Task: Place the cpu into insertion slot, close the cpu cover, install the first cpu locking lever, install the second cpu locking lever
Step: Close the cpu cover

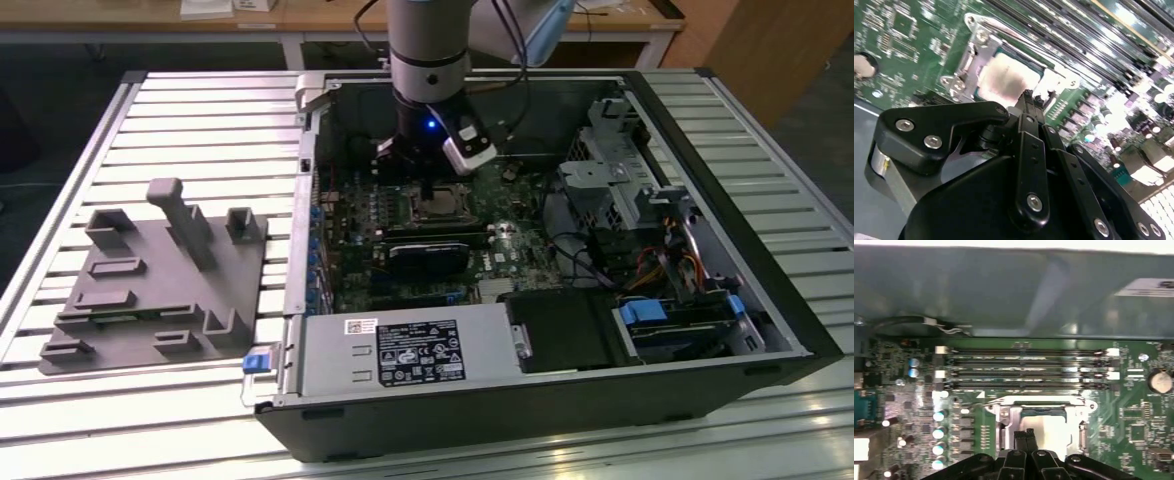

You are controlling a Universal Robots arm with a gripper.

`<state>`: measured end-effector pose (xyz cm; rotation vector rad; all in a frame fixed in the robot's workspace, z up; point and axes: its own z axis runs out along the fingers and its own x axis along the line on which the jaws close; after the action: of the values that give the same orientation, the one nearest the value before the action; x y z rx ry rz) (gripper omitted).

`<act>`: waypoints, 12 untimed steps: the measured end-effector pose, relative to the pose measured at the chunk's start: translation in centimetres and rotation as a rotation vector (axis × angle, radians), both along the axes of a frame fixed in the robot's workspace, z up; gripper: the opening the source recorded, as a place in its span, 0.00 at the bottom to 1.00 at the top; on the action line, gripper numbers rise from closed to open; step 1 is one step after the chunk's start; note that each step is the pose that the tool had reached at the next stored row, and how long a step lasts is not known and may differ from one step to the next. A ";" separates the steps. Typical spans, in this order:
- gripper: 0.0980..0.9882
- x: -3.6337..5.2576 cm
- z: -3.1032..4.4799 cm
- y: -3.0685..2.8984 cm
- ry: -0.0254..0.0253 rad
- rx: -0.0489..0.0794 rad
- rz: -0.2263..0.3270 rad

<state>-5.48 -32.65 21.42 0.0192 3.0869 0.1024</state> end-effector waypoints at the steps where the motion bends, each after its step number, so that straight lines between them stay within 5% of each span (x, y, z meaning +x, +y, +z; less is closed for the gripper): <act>1: 0.01 0.28 0.00 0.00 0.0002 0.000 0.000; 6: 0.01 1.40 0.01 0.00 0.0012 0.000 0.000; 12: 0.01 1.55 0.43 0.00 0.0013 0.000 0.000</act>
<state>-3.93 -32.65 21.85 0.0196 3.0881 0.1025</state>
